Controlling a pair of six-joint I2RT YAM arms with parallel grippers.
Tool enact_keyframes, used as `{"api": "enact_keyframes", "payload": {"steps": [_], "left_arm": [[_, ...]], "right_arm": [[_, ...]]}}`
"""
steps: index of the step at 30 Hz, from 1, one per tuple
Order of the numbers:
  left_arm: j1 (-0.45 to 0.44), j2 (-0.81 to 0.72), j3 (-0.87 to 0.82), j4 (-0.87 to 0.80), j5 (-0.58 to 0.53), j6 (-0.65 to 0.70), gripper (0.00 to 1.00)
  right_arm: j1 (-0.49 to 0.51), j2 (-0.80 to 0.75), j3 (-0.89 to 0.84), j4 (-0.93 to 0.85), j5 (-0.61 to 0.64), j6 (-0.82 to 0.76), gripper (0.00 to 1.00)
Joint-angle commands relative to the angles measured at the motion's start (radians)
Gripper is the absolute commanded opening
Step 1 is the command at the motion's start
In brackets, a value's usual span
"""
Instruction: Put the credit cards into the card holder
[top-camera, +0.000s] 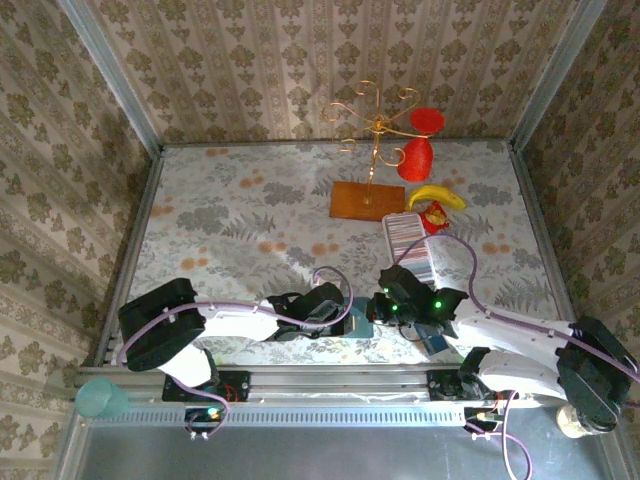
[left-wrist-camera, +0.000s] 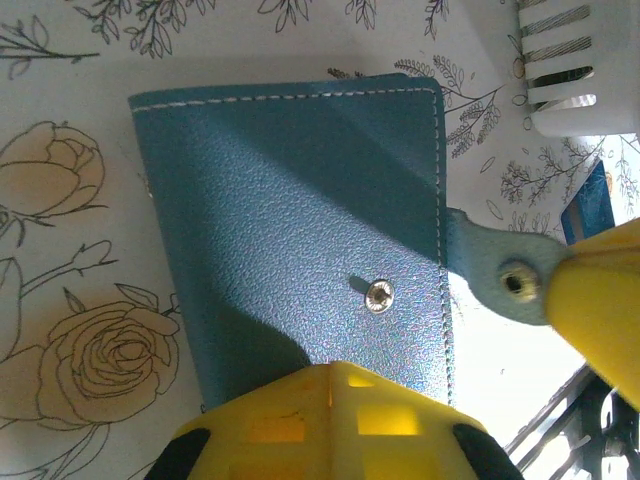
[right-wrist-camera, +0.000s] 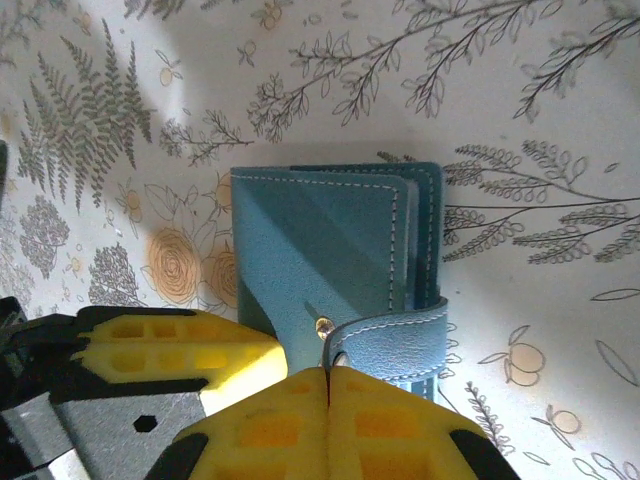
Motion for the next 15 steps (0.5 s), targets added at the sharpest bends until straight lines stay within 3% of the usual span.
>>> {"api": "enact_keyframes", "payload": {"steps": [1,15], "left_arm": [[-0.012,-0.002,-0.044,-0.057,-0.016,-0.024,0.00],[-0.015,-0.007,-0.077,-0.023,-0.005,-0.042,0.00]], "right_arm": [[-0.003,0.053,0.008,0.042,-0.066,0.011,0.00],[-0.003,0.181,0.023,0.128,-0.113,0.000,0.00]]}}
